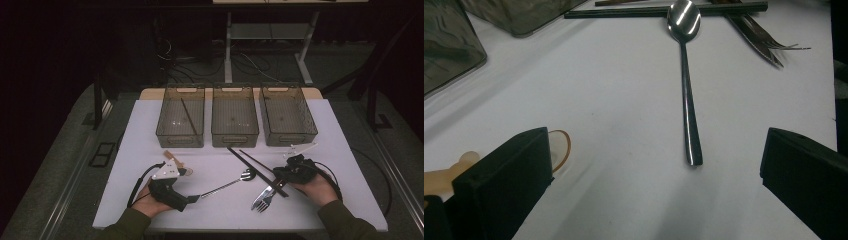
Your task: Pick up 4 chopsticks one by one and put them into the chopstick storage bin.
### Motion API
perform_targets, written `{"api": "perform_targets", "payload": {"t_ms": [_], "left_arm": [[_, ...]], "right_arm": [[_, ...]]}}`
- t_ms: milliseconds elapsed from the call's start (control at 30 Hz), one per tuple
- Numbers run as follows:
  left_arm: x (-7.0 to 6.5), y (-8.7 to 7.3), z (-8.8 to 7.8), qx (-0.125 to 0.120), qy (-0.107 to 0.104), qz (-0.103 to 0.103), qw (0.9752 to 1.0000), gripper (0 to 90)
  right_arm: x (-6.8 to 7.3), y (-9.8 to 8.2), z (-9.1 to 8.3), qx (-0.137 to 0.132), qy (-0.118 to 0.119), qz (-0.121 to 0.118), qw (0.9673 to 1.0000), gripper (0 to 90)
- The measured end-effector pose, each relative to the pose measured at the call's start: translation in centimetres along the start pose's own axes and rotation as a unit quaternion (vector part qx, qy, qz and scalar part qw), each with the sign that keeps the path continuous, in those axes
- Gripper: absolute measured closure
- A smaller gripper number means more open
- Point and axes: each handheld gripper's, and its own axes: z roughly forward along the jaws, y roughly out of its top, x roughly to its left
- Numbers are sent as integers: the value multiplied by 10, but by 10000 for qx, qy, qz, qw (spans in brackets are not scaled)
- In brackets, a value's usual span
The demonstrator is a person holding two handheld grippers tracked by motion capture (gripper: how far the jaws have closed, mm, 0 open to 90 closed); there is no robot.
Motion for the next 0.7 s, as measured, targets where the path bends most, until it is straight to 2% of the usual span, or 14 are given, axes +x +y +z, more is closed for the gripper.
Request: {"api": "perform_targets", "payload": {"t_ms": [433,700], "left_arm": [[0,0,0,7,-7,2,10000,0],[0,0,0,17,-12,4,10000,0]], "right_arm": [[-1,0,-3,-97,14,39,9999,838],[-2,2,-8,-239,119,78,9996,838]]}}
